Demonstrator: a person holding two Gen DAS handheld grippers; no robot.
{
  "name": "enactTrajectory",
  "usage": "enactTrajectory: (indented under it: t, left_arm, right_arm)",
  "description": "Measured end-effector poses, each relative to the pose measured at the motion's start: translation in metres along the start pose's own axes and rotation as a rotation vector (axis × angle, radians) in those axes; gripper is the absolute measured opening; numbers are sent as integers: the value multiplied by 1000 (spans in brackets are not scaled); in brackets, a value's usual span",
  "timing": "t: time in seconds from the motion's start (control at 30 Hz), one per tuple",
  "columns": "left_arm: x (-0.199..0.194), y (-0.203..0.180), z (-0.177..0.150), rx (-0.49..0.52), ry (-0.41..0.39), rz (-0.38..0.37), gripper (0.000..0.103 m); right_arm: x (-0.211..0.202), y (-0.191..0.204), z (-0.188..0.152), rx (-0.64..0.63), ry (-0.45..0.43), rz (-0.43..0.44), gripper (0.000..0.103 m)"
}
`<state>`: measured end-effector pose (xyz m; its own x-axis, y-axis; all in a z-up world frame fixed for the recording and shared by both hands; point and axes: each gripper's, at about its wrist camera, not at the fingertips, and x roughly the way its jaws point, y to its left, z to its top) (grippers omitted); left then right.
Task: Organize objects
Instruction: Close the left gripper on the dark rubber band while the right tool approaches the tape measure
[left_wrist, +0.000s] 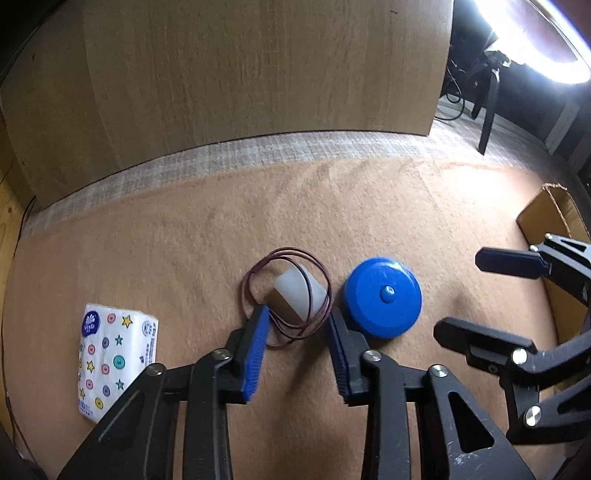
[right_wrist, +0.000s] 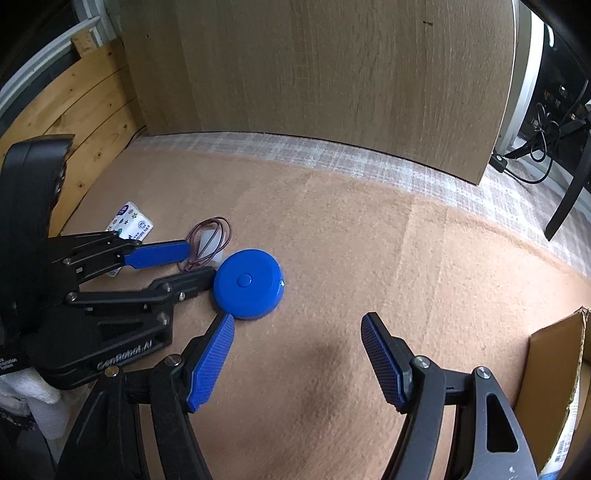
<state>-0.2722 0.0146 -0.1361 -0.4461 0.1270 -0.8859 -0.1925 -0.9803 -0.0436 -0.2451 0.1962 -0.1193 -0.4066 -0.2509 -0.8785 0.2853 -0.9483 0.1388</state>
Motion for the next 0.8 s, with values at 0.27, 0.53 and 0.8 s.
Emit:
enactTrajectory:
  t: [0.27,0.53,0.8]
  left_arm:
    - [0,9,-1,-32,-6,-17,5]
    - [-1,31,-7,-115,6,-70,4]
    - [-7,36,-22,-136,8,-101,3]
  right_arm:
    - [7,5,5,-32,14,2,68]
    - [16,17,9,-74,22,1,68]
    - [24,26,23,-99,17,-16,68]
